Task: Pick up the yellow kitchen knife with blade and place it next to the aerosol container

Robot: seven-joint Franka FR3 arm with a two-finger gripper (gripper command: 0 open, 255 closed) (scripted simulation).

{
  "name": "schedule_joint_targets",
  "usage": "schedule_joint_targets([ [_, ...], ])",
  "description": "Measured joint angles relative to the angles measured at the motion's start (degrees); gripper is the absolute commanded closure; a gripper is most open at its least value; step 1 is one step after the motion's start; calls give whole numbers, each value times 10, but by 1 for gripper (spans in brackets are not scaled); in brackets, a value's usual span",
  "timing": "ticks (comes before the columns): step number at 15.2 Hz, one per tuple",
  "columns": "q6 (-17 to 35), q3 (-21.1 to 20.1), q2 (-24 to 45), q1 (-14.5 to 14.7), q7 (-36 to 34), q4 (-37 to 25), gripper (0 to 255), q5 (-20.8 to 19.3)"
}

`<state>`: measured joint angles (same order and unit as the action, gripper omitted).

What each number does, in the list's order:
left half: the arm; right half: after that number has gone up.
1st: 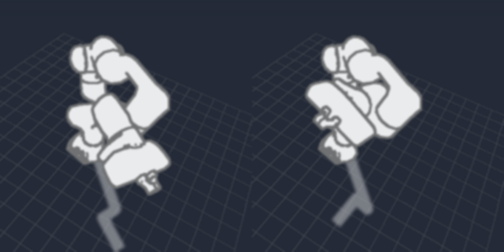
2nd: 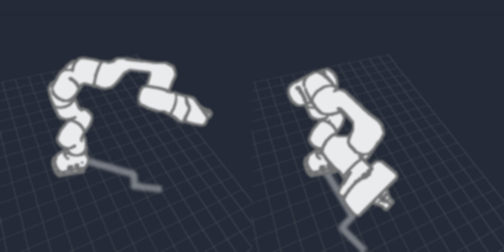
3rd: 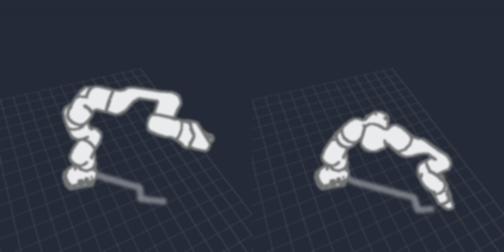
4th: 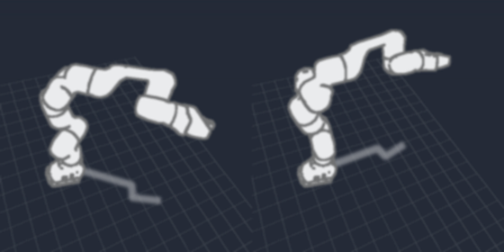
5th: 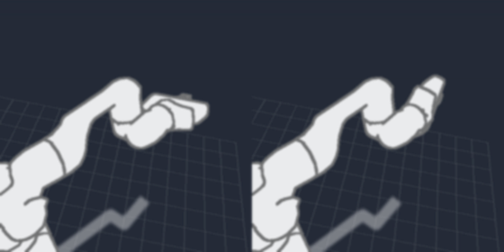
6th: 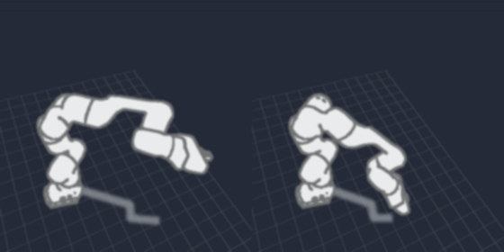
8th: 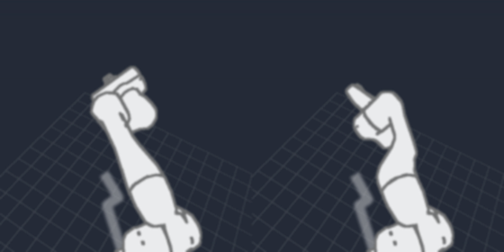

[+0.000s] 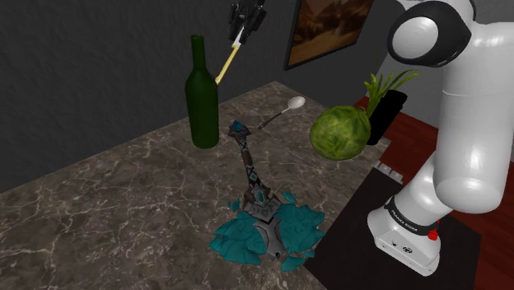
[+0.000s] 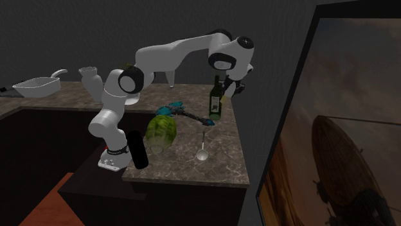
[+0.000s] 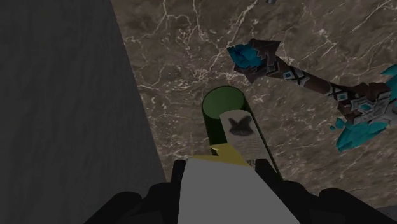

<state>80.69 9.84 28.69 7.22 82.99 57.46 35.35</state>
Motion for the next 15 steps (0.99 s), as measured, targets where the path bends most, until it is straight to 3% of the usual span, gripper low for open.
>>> schedule_joint_targets([
  [5, 16, 19, -96, -12, 55, 137, 255, -16],
  [15, 9, 62, -236, -55, 158, 320, 255, -58],
])
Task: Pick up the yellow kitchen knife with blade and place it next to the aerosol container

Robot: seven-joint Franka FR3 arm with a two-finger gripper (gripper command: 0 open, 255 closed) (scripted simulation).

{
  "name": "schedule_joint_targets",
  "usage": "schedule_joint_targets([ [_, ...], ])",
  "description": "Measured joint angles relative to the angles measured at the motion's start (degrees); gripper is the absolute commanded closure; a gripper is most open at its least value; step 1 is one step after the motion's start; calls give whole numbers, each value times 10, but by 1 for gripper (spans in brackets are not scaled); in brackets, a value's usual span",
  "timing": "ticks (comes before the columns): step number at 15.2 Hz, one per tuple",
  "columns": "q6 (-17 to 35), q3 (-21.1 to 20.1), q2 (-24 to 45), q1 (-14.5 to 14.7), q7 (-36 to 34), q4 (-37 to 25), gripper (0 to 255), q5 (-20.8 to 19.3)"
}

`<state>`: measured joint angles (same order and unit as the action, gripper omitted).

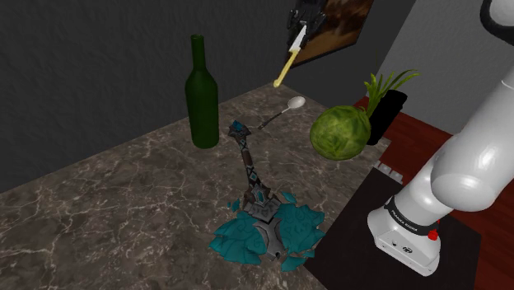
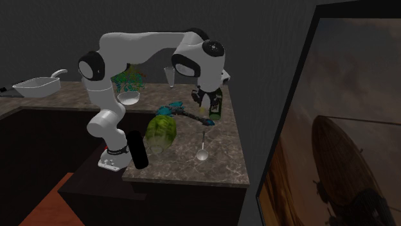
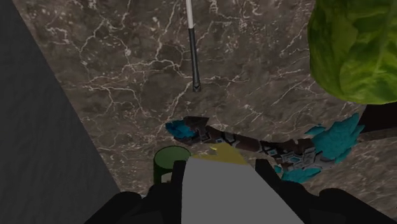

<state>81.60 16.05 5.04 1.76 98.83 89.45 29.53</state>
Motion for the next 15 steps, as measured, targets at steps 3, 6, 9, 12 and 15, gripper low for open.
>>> schedule_joint_targets([
  [3, -12, 16, -28, -16, 30, 31, 255, -14],
  [6, -26, 32, -53, -33, 61, 55, 255, -30],
  [9, -36, 50, -75, -51, 95, 81, 255, -48],
  [12, -22, 54, -79, -54, 109, 105, 255, -53],
  [15, -2, 54, -80, -55, 119, 127, 255, -55],
])
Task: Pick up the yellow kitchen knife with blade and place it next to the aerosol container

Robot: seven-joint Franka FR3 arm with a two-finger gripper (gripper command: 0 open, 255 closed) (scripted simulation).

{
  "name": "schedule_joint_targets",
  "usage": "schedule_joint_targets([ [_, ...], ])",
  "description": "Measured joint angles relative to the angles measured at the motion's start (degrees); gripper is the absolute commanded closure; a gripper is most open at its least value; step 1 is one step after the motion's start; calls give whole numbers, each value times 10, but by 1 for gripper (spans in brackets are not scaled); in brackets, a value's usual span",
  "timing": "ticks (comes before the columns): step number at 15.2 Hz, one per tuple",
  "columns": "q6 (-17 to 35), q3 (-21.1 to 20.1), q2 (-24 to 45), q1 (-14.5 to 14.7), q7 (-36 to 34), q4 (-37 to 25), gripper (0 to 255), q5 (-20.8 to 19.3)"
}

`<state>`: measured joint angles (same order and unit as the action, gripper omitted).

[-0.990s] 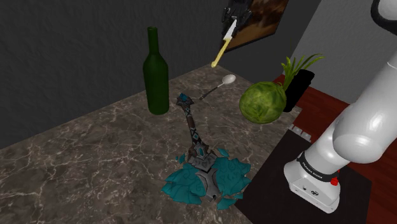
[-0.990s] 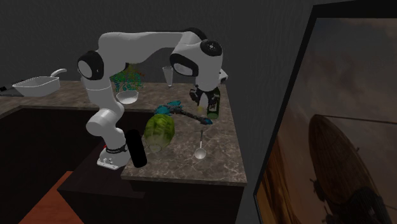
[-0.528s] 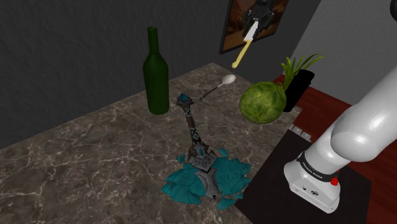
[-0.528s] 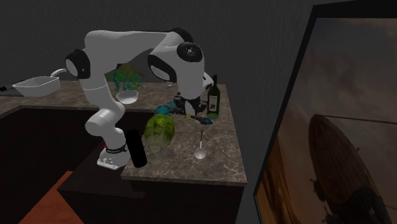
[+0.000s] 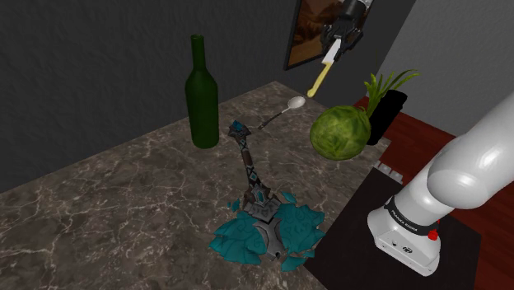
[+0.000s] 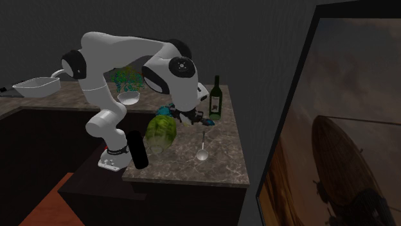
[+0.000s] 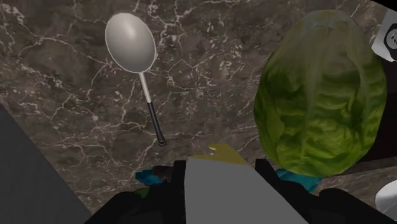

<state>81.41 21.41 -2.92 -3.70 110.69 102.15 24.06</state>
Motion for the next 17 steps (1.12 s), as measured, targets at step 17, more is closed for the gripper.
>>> schedule_joint_targets([
  [17, 115, -2, 11, 1, 50, 114, 255, 2],
])
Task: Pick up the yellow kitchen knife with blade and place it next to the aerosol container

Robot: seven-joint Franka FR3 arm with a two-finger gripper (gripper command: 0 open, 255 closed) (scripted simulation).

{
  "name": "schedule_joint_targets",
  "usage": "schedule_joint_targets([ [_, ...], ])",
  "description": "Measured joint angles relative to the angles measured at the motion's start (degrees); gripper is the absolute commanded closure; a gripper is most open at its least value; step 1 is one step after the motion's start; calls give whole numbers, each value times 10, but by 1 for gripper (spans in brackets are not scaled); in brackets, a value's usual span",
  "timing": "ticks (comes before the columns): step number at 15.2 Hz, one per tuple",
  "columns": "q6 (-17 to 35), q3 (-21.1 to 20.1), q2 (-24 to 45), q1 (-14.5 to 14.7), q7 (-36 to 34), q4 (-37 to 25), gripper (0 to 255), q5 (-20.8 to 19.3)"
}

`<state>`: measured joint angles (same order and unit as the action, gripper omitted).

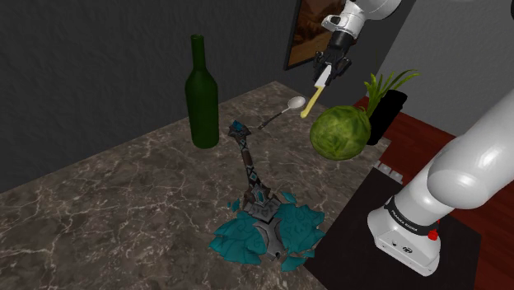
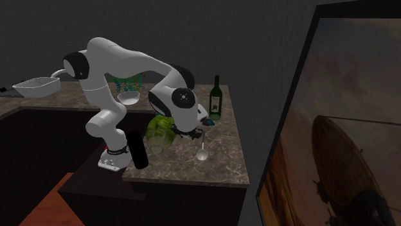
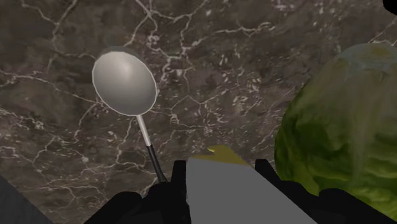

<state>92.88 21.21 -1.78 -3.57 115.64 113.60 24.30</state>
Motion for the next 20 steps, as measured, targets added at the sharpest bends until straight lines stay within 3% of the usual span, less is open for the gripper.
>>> schedule_joint_targets([
  [20, 125, -3, 61, 2, 68, 84, 255, 33],
])
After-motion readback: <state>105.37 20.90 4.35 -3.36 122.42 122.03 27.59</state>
